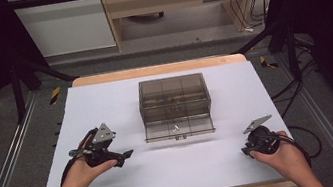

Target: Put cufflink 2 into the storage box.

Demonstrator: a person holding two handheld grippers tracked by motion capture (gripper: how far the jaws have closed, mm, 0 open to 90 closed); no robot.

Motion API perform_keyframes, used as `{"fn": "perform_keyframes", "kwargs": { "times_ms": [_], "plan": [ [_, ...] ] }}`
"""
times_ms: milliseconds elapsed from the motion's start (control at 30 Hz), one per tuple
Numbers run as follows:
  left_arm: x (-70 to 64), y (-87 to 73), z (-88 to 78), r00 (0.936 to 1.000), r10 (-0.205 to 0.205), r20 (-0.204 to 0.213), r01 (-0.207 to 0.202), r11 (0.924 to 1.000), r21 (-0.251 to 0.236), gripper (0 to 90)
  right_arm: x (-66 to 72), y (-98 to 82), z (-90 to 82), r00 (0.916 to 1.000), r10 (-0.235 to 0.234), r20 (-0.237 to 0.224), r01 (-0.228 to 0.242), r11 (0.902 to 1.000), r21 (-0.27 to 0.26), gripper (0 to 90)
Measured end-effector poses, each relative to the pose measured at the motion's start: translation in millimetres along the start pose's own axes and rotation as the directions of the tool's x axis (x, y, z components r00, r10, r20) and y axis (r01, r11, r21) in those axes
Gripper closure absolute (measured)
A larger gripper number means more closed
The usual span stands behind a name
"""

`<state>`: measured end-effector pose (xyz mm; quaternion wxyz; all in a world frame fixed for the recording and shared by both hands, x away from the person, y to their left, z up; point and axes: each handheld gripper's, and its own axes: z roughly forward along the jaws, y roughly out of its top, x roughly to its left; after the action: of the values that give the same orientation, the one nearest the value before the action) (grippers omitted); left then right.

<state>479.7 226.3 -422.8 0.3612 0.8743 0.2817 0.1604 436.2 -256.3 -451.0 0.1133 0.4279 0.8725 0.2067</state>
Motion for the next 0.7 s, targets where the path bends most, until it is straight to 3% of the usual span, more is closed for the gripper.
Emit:
{"fn": "perform_keyframes", "kwargs": {
  "times_ms": [233, 500, 700],
  "plan": [
    [-0.5, -0.1, 1.0, 1.0, 0.002, 0.001, -0.002, 1.0, 0.003, 9.5, -2.8, -2.9, 0.0, 0.9998, -0.016, -0.016, 0.016, 0.9999, -0.007, 64.9],
    [-2.1, -0.2, 3.5, 1.0, 0.003, 0.003, -0.003, 1.0, 0.008, 9.6, -5.7, -5.0, 2.6, 0.9982, -0.049, -0.035, 0.049, 0.9988, -0.004, 72.9],
    [-2.8, 0.1, 4.0, 0.9999, 0.009, 0.005, -0.009, 0.9999, 0.013, 9.6, -5.4, -4.4, 2.9, 0.9978, -0.055, -0.038, 0.055, 0.9985, -0.005, 73.5]
  ]
}}
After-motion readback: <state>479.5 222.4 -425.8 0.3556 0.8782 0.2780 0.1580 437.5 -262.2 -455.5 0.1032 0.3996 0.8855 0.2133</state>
